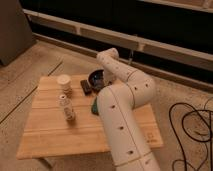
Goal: Drag the ceramic bowl in a circle
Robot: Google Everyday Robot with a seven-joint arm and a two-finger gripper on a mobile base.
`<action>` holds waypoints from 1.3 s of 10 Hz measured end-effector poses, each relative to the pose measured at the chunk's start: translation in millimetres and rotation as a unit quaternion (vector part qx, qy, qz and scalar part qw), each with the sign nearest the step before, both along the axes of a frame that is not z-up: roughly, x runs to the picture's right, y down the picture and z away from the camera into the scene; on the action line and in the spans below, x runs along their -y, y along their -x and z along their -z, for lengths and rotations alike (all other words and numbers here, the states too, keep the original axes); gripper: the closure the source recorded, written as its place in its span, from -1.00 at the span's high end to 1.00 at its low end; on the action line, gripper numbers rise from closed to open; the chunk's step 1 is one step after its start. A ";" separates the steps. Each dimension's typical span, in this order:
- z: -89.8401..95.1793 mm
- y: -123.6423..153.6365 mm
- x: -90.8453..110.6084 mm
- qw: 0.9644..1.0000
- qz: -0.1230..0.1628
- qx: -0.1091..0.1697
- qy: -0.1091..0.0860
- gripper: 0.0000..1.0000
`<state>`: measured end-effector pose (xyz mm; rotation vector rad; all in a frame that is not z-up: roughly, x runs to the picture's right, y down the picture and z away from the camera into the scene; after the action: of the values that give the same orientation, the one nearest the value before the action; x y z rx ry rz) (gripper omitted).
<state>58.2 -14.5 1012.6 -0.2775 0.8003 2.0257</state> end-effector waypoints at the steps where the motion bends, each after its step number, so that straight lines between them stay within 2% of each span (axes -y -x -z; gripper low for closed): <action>1: -0.4 -0.5 0.6 1.000 -0.001 -0.001 -0.003 -0.54; 2: -1.0 -0.8 0.7 1.000 -0.003 0.000 -0.005 -0.80; 3: -1.3 -1.0 0.4 1.000 -0.002 0.000 -0.006 -0.95; 4: -1.2 -0.7 0.3 1.000 -0.002 0.001 -0.007 -1.00; 8: 6.8 10.2 -0.9 1.000 0.005 0.013 -0.010 -1.00; 10: 15.0 23.8 -5.1 1.000 0.019 0.020 -0.008 -1.00; 12: 23.1 17.8 -12.5 0.999 0.032 0.003 -0.006 -1.00; 13: 28.2 -3.4 -17.6 0.999 0.031 -0.032 -0.004 -1.00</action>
<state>61.6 3.1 984.4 -0.1822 0.8312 1.9863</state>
